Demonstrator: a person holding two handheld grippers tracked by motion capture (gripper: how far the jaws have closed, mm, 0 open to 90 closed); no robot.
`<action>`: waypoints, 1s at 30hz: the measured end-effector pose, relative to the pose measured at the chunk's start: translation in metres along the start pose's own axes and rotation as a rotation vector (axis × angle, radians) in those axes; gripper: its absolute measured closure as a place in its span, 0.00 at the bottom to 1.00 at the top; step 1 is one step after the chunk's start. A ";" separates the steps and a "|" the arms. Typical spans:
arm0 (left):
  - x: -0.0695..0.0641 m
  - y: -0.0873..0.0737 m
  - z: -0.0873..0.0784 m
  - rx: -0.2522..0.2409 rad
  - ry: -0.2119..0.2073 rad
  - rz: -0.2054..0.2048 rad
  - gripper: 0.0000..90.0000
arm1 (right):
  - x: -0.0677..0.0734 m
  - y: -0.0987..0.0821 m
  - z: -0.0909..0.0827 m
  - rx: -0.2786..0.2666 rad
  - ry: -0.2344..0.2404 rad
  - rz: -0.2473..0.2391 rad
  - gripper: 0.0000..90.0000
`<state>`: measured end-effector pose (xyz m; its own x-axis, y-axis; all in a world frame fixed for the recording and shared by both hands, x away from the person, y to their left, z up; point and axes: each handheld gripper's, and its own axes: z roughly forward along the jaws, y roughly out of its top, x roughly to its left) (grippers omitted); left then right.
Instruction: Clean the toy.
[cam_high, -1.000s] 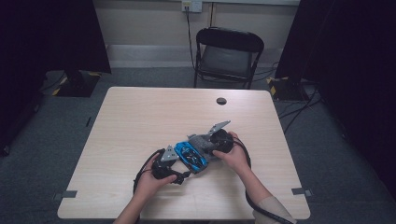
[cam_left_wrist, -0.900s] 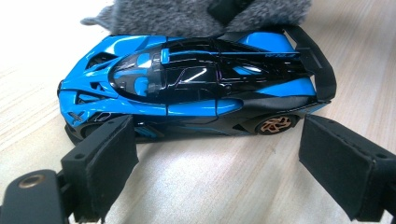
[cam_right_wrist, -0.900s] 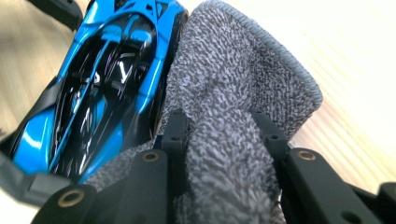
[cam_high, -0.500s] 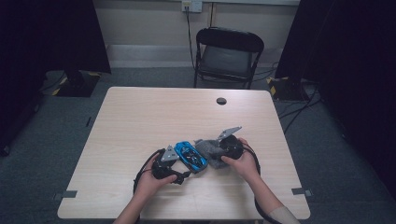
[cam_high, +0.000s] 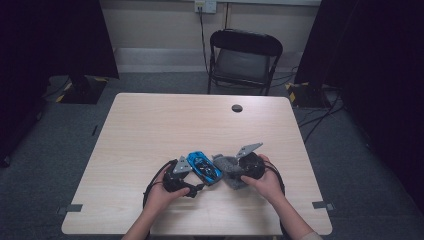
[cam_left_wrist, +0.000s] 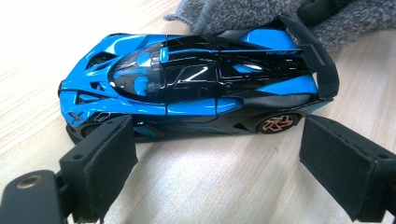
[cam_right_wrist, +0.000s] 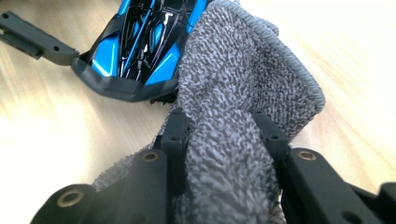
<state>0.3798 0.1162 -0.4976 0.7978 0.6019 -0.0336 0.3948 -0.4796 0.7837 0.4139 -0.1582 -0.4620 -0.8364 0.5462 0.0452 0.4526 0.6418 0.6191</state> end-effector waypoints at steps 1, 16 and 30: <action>0.000 0.000 0.000 0.000 0.000 0.000 0.11 | 0.001 -0.001 -0.001 -0.004 0.002 0.002 0.71; 0.001 0.000 0.000 0.005 0.002 0.005 0.12 | -0.008 -0.026 -0.033 -0.041 -0.026 0.039 0.71; 0.000 0.000 0.000 0.013 0.010 0.008 0.12 | 0.029 -0.036 -0.046 -0.033 0.060 -0.060 0.72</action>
<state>0.3796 0.1166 -0.4977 0.7965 0.6042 -0.0213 0.3944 -0.4925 0.7759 0.3594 -0.1900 -0.4471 -0.8794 0.4731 0.0538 0.3912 0.6536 0.6479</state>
